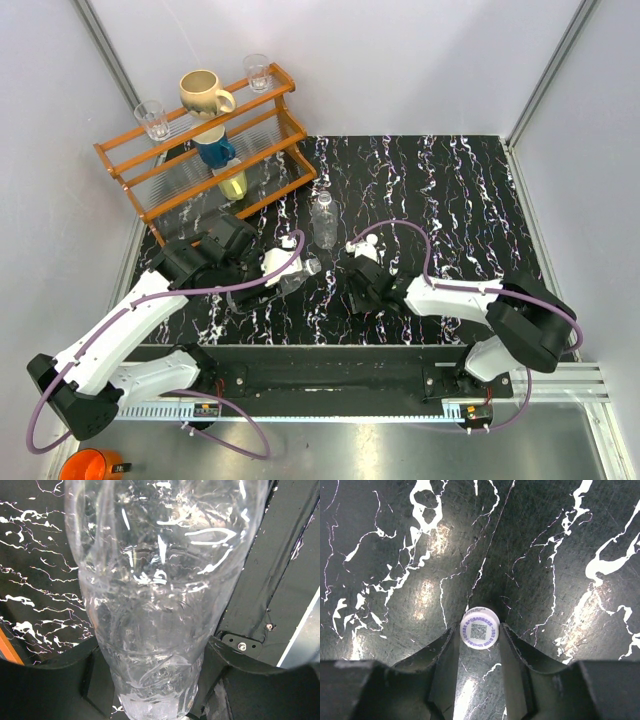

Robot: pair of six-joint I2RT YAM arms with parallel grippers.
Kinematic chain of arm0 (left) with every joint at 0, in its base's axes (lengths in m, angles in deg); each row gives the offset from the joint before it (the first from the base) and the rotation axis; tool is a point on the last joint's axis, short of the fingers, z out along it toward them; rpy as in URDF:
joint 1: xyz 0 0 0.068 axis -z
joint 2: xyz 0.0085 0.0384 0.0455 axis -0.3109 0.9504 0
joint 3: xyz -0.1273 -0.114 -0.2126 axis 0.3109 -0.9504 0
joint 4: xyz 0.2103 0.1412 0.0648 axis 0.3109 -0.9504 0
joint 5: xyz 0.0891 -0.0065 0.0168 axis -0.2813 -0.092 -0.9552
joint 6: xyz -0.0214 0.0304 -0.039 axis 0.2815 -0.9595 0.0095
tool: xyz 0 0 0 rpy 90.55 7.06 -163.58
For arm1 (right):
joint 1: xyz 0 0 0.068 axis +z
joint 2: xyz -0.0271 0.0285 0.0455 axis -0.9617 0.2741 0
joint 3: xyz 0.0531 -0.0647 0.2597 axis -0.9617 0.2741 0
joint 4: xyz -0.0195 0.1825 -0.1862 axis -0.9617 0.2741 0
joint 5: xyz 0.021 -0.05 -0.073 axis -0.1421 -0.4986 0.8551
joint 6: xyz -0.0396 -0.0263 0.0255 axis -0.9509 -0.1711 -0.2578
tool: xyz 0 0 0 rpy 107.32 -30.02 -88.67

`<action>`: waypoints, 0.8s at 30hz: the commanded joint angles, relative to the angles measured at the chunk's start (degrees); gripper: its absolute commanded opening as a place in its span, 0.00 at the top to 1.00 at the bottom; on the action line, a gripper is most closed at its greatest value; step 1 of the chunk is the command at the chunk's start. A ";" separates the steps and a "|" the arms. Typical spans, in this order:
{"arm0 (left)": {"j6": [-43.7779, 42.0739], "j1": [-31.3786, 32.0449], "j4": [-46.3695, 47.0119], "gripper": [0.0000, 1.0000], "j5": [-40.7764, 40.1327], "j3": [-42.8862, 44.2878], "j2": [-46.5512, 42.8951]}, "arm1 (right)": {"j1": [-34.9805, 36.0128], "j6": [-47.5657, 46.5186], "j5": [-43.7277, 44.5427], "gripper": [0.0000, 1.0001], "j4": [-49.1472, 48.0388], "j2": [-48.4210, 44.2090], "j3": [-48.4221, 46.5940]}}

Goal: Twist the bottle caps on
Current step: Pick up the bottle cap from the center of the board.

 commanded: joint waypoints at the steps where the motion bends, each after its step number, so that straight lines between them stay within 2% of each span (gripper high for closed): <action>1: -0.53 -0.20 0.61 0.88 -0.52 1.25 -0.45 | 0.74 -0.47 3.02 0.62 0.70 -0.41 -1.32; 5: -1.85 -0.20 0.44 0.88 -0.43 0.28 -0.10 | 2.14 -4.06 4.43 0.72 1.32 -5.15 -1.93; 7: -2.11 -0.20 0.17 0.88 -0.26 0.01 0.42 | 2.14 -5.56 4.00 0.76 2.19 -11.47 -2.11; 9: -2.64 -0.20 -0.35 0.88 1.32 0.01 0.95 | 2.14 -8.20 1.02 0.77 3.16 -19.70 -2.64; 11: -3.34 -0.20 -0.53 0.88 3.86 -0.34 1.13 | 2.14 -10.74 -5.57 0.78 3.69 -25.79 -3.51; 12: -3.78 -0.11 -1.23 0.88 4.92 -0.25 1.48 | 2.14 -11.80 -7.59 0.79 3.95 -31.73 -3.87; 15: -6.06 -0.20 -3.85 0.88 9.66 0.80 2.27 | 2.14 -14.97 -12.44 0.81 8.86 -38.54 -9.21; 18: -9.05 -0.20 -7.02 0.88 14.94 2.64 3.68 | 2.14 -17.17 -18.85 0.82 15.02 -37.61 -17.21; 22: -13.53 0.06 -10.72 0.88 21.09 4.93 4.56 | 1.97 -18.57 -29.72 0.82 15.82 -34.18 -23.28; 24: -14.07 0.33 -11.25 0.89 21.54 6.25 4.65 | 1.70 -18.93 -33.17 0.82 16.61 -31.20 -24.95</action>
